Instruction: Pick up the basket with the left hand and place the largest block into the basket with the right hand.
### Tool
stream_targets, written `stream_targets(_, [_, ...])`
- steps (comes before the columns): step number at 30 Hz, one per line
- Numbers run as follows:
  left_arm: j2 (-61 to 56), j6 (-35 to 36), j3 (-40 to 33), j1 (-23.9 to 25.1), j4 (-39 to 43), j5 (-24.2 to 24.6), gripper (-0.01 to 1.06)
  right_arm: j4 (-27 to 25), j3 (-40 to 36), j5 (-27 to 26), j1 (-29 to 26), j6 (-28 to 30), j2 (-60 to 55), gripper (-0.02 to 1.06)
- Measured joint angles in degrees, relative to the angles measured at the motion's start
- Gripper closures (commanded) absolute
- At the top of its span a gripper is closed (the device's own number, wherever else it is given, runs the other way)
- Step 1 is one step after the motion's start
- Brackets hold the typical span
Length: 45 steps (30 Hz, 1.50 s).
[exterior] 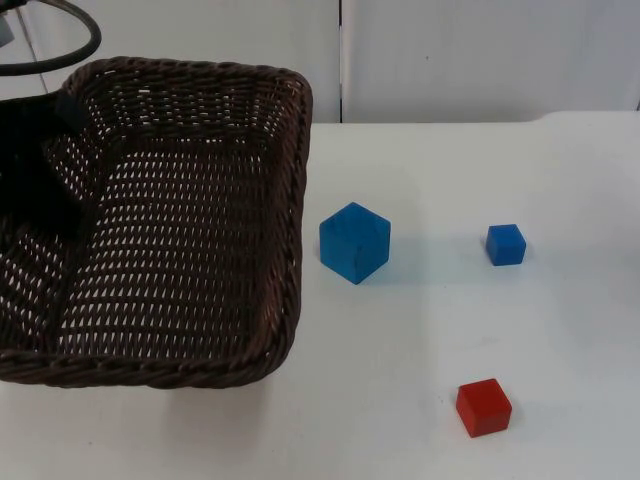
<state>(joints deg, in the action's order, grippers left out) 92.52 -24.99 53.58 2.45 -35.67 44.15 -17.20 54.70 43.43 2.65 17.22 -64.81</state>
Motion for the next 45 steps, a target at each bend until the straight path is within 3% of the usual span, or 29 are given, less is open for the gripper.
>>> stream_targets(5, [0.0, 0.0, 0.0, 0.0, 0.0, 0.0, 1.05, -4.14, 0.0, -1.43, 0.5, 4.16, -4.74, -0.01])
stream_targets(10, [0.0, 0.0, 0.0, 0.0, 0.0, 0.0, 1.05, -4.77, 0.0, -5.66, 5.68, 8.16, -9.97, -0.01])
stream_targets(14, [0.0, 0.0, 0.0, 0.0, 0.0, 0.0, 1.05, -4.84, 0.0, -12.19, 12.56, 12.04, -15.53, -0.01])
stream_targets(24, [0.0, 0.0, 0.0, 0.0, 0.0, 0.0, 1.05, -4.84, 0.43, -24.4, 22.22, 18.8, -27.18, -0.01])
stream_targets(32, [0.0, 0.0, 0.0, 0.0, 0.0, 0.0, 1.05, -4.88, 7.9, -24.64, 27.0, 19.17, -38.2, -0.01])
stream_targets(38, [0.0, 0.0, 0.0, 0.0, 0.0, 0.0, 1.05, -5.28, 14.13, -22.37, 27.27, 20.53, -46.58, -0.01])
stream_targets(45, [0.0, 0.0, 0.0, 0.0, 0.0, 0.0, 1.05, -7.78, 18.52, -23.91, 27.27, 23.36, -52.54, -0.01])
